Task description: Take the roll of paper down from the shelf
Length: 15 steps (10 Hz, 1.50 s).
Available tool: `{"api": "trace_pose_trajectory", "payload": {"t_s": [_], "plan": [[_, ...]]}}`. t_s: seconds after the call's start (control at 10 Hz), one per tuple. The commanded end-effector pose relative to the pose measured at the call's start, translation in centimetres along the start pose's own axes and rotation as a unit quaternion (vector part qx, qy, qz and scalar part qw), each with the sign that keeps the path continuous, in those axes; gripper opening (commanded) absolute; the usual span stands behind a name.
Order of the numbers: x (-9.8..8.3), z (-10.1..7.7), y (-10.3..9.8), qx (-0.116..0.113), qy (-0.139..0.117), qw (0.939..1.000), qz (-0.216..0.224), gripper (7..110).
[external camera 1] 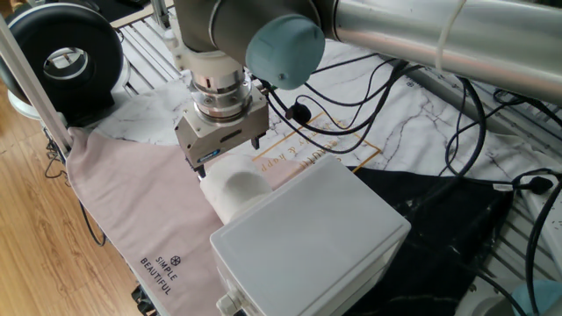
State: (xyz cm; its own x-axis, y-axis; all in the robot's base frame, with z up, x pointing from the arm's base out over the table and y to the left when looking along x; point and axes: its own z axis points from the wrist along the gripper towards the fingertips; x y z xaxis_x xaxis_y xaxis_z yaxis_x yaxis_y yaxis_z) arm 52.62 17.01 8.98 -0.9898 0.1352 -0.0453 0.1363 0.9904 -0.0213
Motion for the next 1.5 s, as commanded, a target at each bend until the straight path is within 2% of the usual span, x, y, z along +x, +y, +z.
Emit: {"api": "trace_pose_trajectory", "payload": {"t_s": [0.0, 0.1, 0.4, 1.0, 1.4], "plan": [[0.4, 0.4, 0.7, -0.019, 0.005, 0.9998, 0.01, 107], [1.0, 0.4, 0.5, -0.019, 0.011, 0.9997, 0.012, 107], [1.5, 0.6, 0.3, -0.023, 0.007, 0.9996, 0.012, 107], [1.0, 1.2, 0.2, -0.016, -0.006, 0.9998, 0.008, 107], [1.0, 1.9, 1.4, -0.036, -0.019, 0.9988, 0.027, 107]]}}
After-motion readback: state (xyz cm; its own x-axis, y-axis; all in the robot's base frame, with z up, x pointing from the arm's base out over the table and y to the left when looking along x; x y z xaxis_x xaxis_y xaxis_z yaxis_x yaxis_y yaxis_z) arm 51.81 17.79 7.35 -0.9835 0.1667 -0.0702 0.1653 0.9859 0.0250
